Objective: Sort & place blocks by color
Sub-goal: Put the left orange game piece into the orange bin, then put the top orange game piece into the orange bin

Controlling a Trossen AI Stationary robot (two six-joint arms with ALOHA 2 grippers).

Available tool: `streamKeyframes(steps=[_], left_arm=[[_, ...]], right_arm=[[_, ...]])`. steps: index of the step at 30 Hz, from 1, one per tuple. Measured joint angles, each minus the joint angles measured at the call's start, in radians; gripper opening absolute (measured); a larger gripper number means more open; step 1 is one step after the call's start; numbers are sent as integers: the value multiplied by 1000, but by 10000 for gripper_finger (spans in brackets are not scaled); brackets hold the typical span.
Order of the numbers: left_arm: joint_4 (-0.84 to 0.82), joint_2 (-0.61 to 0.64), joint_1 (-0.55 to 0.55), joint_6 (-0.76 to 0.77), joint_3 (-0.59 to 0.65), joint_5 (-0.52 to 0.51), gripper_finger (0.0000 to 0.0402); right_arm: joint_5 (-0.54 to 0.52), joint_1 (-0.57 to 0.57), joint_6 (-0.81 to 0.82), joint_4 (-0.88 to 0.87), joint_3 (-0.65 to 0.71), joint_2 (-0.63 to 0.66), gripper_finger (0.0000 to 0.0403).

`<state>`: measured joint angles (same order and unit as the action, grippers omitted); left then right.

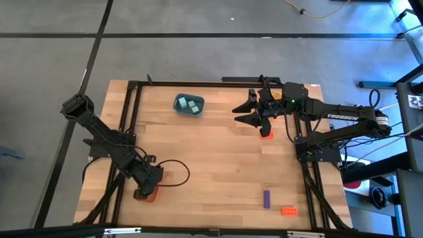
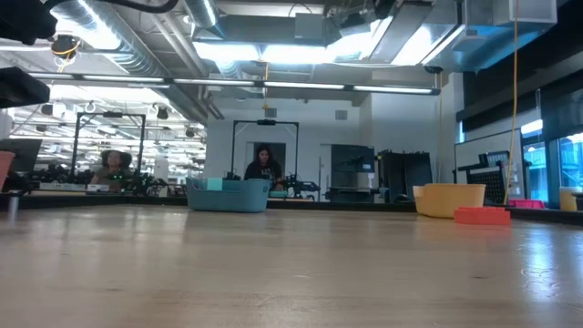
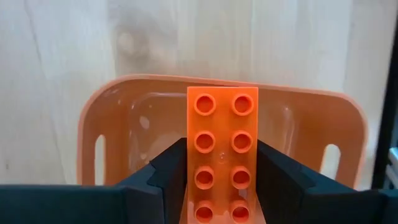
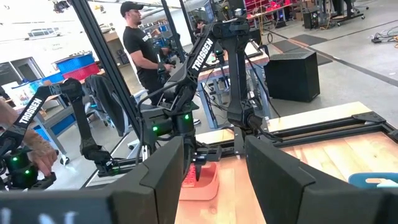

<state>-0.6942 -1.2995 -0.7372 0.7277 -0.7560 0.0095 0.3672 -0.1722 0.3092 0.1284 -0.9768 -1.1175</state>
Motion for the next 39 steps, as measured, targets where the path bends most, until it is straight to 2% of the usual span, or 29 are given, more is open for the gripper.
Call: streamKeyframes(steps=[6, 11, 18, 26, 30, 35, 39], left_arm=[[-1, 0, 2, 0, 0, 65, 155], [-5, 0, 2, 22, 0, 43, 162], [-9, 0, 2, 22, 0, 16, 193], [-8, 0, 2, 28, 0, 8, 199], [-10, 0, 2, 29, 0, 4, 226], [-47, 0, 2, 13, 0, 0, 283], [-46, 0, 2, 10, 0, 9, 298]], right_arm=[[0, 0, 1, 0, 0, 0, 174], [0, 0, 1, 0, 0, 0, 174], [0, 0, 1, 0, 0, 0, 174], [0, 0, 1, 0, 0, 0, 174], [0, 0, 2, 0, 0, 0, 174], [0, 0, 4, 0, 0, 0, 174], [0, 0, 4, 0, 0, 0, 174]])
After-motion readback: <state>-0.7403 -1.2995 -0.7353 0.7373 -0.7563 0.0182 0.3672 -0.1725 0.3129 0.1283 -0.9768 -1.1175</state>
